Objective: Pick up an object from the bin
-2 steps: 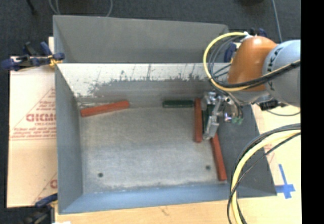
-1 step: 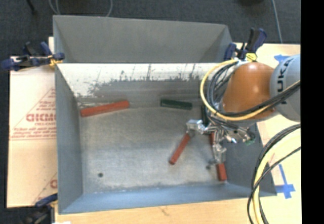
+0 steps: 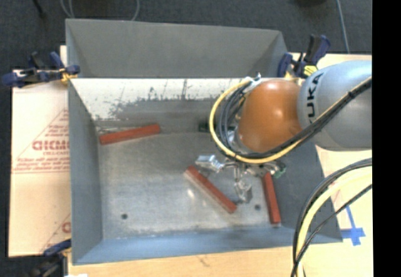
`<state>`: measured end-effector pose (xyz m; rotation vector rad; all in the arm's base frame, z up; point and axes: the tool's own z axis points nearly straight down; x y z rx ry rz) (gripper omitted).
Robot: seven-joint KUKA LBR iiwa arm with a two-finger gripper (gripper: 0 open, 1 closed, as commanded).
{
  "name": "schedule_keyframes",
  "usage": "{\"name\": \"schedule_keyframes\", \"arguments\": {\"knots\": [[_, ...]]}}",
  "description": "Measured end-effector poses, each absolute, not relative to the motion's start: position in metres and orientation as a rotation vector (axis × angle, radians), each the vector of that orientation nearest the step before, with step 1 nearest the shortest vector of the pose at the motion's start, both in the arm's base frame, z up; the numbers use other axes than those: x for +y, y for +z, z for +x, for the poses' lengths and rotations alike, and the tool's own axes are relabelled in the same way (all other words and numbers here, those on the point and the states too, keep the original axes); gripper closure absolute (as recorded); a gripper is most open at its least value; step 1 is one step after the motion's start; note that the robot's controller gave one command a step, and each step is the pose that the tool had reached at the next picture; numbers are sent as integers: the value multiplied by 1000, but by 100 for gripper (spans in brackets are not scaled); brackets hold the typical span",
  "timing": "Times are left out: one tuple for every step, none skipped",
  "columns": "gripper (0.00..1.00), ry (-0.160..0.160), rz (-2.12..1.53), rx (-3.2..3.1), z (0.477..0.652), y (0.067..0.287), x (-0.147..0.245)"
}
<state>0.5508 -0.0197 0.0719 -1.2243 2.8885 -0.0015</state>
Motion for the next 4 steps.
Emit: {"name": "schedule_keyframes", "arguments": {"knots": [[0, 3, -1193, 2903, 510, 123, 24], [0, -1, -1497, 2754, 534, 159, 74], [0, 2, -1444, 2788, 583, 67, 75], [0, -12, -1312, 2843, 657, 89, -15]]}}
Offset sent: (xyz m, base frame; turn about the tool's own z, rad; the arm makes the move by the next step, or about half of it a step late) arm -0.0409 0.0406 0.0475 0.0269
